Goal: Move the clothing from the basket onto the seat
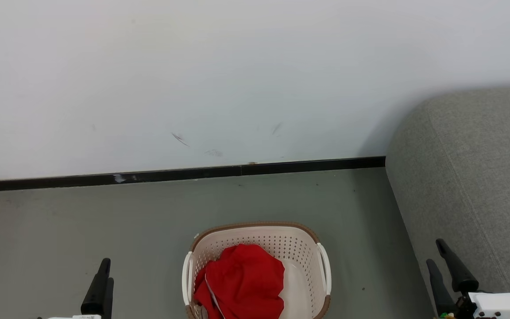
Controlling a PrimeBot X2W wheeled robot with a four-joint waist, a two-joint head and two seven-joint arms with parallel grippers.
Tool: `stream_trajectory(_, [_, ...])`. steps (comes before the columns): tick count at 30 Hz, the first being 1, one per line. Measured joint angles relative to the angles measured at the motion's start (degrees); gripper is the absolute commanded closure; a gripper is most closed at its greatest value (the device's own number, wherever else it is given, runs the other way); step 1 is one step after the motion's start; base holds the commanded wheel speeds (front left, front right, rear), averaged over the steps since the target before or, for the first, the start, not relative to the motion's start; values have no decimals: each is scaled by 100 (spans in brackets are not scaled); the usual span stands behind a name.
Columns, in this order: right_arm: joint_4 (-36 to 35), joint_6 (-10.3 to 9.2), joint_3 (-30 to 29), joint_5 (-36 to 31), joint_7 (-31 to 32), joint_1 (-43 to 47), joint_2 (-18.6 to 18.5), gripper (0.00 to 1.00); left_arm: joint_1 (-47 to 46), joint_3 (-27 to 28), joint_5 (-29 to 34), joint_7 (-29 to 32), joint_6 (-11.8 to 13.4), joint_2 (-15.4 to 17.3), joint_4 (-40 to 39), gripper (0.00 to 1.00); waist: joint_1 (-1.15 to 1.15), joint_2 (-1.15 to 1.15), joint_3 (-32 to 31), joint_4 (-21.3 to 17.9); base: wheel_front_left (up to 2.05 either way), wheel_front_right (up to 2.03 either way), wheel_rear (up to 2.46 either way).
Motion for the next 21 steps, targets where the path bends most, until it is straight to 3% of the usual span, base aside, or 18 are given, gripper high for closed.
stream_trajectory(13, [-92,-1,154,-542,-242,3,-7,0,-1,-203,569,-283,11,32,-131,0,4,0,-10,1,0,0,0])
stream_trajectory(21, [-186,-1,214,-1370,-407,2,-87,0,-9,-358,1245,-449,86,165,-240,0,35,0,-32,0,0,0,0])
